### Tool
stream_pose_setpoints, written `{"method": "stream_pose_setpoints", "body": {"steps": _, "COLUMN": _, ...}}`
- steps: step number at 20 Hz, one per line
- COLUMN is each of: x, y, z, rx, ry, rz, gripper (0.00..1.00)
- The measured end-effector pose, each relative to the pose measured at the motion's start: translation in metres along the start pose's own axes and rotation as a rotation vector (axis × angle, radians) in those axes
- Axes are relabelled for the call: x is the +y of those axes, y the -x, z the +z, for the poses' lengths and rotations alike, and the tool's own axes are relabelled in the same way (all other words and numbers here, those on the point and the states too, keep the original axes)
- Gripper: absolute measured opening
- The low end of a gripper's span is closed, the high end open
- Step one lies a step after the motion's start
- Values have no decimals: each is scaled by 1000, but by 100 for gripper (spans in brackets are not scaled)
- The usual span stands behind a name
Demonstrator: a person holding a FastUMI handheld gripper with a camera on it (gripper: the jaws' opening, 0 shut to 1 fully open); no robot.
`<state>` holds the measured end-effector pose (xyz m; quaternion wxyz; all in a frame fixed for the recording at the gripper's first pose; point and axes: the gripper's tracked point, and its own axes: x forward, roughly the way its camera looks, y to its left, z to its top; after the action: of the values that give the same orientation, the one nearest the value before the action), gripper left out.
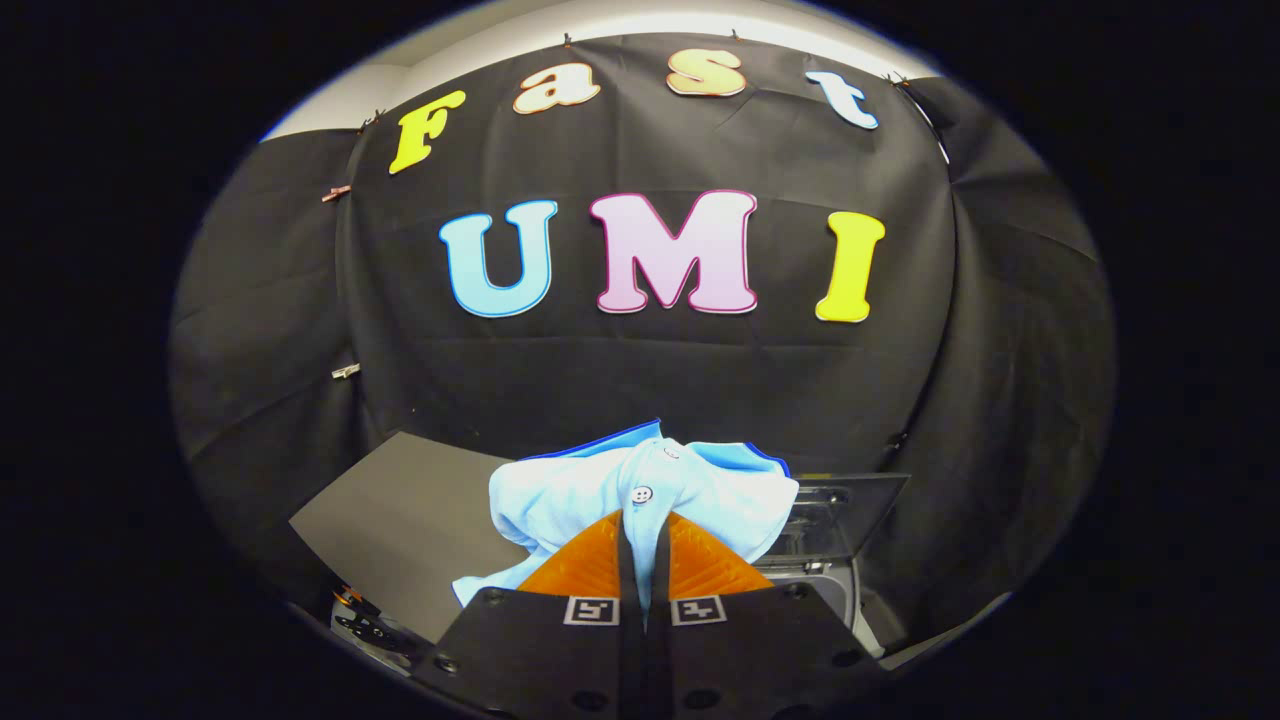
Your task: Put the clothes into the washing machine and then close the washing machine lid.
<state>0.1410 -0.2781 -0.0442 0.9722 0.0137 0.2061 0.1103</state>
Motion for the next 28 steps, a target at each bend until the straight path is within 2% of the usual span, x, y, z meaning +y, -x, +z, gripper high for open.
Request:
{"method": "stream_pose_setpoints", "body": {"steps": 5, "x": -54, "y": 2, "z": -4, "rx": -3, "ry": 25, "rz": 17, "gripper": 4}}
{"method": "stream_pose_setpoints", "body": {"steps": 9, "x": -92, "y": -6, "z": -30, "rx": 34, "ry": 24, "rz": 21, "gripper": 4}}
{"method": "stream_pose_setpoints", "body": {"steps": 18, "x": -132, "y": -48, "z": -147, "rx": 208, "ry": -21, "rz": 25, "gripper": 4}}
{"method": "stream_pose_setpoints", "body": {"steps": 28, "x": -151, "y": -84, "z": -221, "rx": 380, "ry": -33, "rz": 24, "gripper": 5}}
